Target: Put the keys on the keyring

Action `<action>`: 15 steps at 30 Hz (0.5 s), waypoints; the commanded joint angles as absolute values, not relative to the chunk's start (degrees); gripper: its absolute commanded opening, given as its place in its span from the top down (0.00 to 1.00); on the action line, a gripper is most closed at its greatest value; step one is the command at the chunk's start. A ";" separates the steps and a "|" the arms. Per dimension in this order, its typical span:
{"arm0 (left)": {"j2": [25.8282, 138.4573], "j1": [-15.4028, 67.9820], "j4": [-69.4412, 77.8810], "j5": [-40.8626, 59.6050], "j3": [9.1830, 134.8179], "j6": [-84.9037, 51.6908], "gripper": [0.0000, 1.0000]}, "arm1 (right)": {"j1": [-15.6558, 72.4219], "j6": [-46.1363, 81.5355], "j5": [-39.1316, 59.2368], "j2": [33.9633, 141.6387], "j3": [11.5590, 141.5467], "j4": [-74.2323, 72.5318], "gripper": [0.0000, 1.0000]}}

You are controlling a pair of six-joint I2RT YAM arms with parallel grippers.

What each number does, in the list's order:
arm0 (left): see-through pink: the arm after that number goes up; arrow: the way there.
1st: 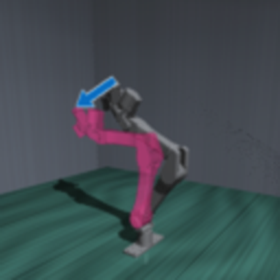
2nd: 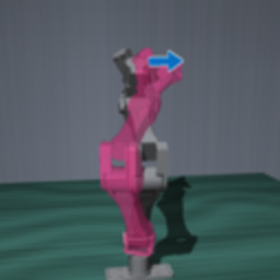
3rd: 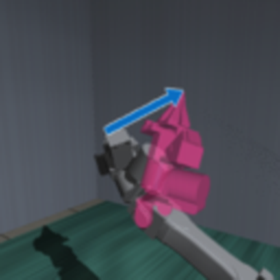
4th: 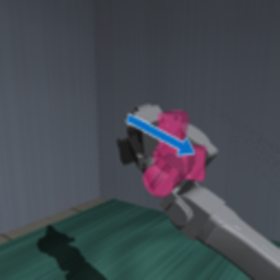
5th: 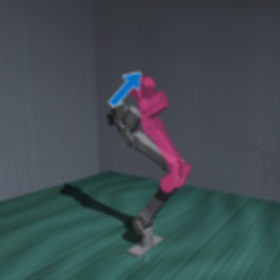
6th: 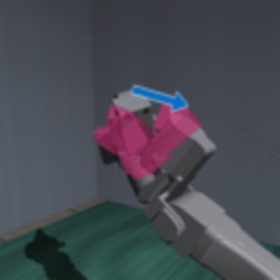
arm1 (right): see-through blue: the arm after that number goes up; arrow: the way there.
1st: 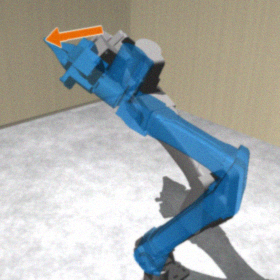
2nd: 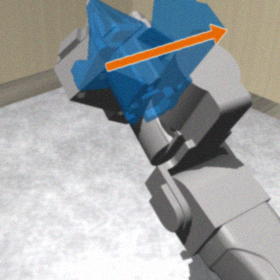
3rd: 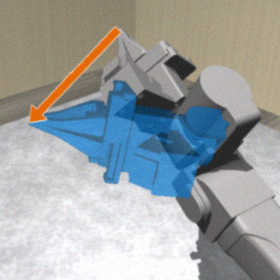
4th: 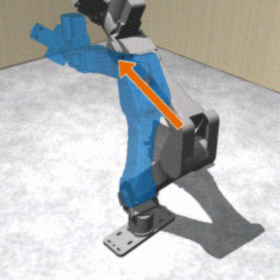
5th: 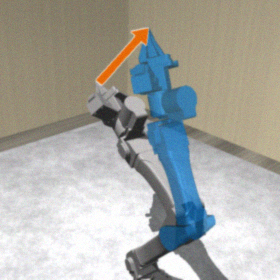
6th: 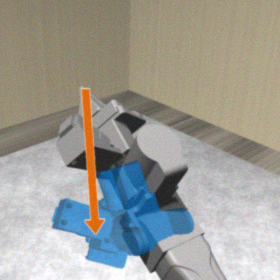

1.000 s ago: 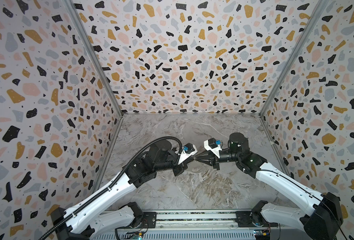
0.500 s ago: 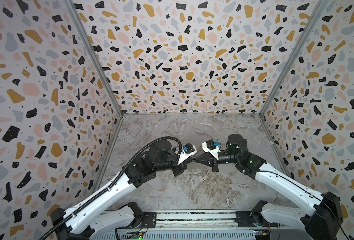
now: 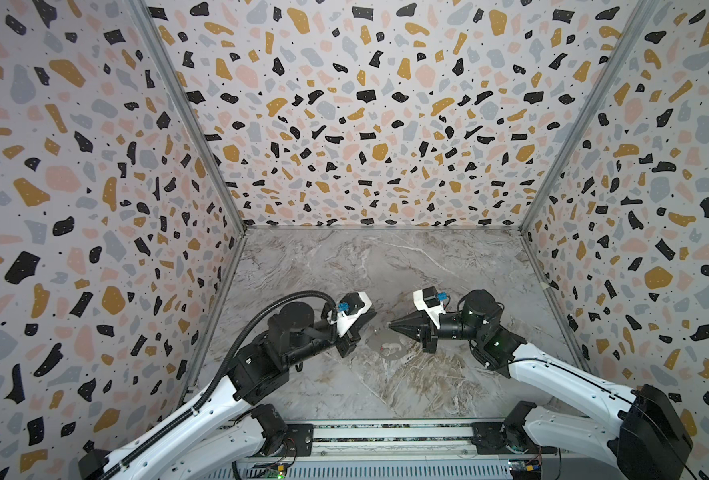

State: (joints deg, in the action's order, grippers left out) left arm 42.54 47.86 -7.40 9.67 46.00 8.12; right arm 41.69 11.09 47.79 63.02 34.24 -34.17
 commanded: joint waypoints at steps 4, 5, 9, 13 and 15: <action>40.75 47.72 0.63 10.52 43.21 6.92 0.88 | 41.75 18.73 48.98 62.05 33.74 -50.00 1.00; 40.93 47.68 0.53 12.27 43.08 7.36 0.88 | 41.75 19.18 49.23 62.12 33.61 -50.92 1.00; 42.07 47.72 0.00 17.33 42.77 8.59 0.88 | 41.75 20.25 50.04 62.46 33.66 -53.56 1.00; 42.65 47.71 0.25 21.22 42.37 9.99 0.86 | 41.75 21.00 50.80 63.29 34.14 -55.39 1.00; 42.72 47.72 0.26 22.04 42.32 10.56 0.85 | 41.75 21.10 51.06 63.74 34.64 -55.67 1.00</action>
